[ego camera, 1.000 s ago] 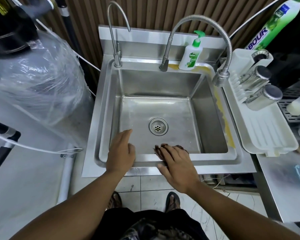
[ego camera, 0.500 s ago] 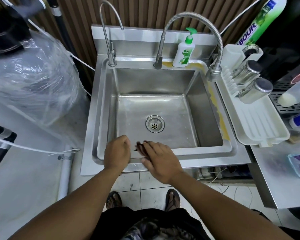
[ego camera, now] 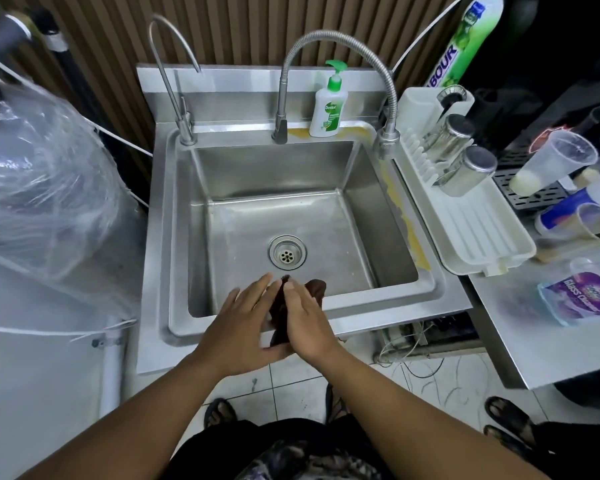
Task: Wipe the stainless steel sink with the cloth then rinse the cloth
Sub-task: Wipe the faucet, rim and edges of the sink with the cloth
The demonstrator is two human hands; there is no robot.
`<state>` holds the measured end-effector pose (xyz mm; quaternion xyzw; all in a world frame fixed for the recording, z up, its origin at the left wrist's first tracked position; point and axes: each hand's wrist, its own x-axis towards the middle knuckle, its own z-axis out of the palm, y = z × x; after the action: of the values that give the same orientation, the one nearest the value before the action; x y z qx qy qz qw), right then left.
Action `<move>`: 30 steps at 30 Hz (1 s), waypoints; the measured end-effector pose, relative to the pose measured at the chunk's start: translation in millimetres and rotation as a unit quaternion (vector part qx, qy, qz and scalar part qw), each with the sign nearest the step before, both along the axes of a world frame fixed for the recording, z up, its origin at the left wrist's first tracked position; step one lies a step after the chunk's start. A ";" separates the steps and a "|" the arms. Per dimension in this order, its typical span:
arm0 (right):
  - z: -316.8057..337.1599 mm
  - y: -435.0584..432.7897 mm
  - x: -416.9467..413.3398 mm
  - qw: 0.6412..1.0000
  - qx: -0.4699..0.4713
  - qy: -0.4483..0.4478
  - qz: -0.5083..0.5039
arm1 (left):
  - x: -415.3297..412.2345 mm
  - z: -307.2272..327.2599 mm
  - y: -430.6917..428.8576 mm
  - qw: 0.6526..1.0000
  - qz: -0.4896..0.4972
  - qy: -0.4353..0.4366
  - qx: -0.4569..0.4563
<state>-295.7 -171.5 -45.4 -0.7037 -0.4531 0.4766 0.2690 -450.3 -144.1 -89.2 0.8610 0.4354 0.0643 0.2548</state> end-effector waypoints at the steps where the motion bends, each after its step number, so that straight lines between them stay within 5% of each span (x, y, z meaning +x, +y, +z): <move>1: 4.0 -2.4 -3.5 0.999 -0.016 0.031 0.001 | 1.7 0.4 -2.1 1.000 -0.008 -0.003 0.005; 10: 6.2 -31.6 34.0 0.969 0.021 -0.204 0.137 | 48.2 0.0 0.3 0.992 -0.068 0.107 -0.008; 20: 6.8 -52.6 161.8 0.928 0.052 -0.361 0.080 | 195.5 6.0 -8.8 0.979 -0.150 0.135 0.037; 30: 4.3 -41.6 249.5 0.941 0.001 -0.326 0.094 | 295.8 16.9 -7.4 0.971 -0.174 0.162 0.009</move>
<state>-46.2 -213.1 -41.1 -0.7748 -0.5801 0.2437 0.0610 -154.5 -151.5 -72.2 0.9249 0.3135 -0.1179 0.1799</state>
